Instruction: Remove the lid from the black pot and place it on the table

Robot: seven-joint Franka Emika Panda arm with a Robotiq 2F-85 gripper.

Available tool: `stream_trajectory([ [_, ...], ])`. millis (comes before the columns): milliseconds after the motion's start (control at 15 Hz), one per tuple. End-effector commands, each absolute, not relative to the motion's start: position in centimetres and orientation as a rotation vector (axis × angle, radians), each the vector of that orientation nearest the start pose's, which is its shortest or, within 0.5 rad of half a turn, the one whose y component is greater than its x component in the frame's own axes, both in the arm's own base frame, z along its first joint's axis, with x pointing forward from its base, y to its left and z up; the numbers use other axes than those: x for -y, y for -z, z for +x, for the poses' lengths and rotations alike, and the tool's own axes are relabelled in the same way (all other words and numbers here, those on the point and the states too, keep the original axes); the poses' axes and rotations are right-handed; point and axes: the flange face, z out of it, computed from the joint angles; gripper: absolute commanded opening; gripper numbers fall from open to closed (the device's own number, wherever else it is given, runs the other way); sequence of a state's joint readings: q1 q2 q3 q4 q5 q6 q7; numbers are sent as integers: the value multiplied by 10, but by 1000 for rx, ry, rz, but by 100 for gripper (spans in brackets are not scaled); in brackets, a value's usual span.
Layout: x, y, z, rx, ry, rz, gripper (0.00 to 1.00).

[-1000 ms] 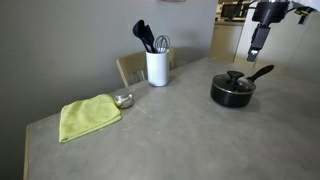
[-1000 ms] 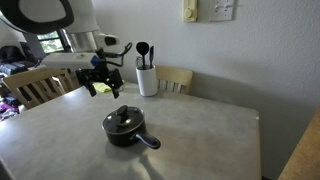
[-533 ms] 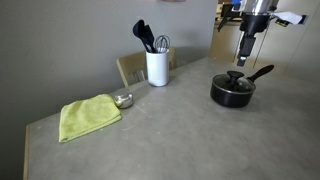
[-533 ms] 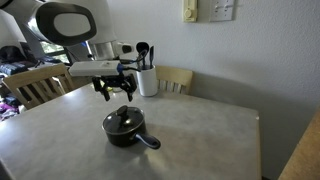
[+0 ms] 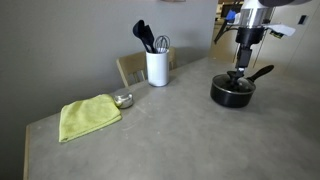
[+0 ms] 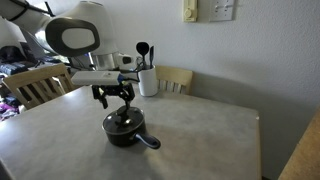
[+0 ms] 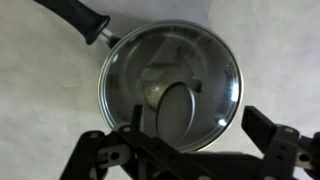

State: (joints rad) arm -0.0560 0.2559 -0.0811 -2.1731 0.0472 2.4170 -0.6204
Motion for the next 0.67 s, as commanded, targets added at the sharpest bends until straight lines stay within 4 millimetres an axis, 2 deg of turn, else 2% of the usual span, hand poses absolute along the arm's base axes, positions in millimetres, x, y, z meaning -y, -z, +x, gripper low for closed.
stream_trajectory([
  [0, 86, -250, 563, 704, -80, -3050, 100],
  [267, 94, -237, 572, 696, -102, -3065, 100],
  [600, 96, -240, 589, 705, -62, -3074, 100],
])
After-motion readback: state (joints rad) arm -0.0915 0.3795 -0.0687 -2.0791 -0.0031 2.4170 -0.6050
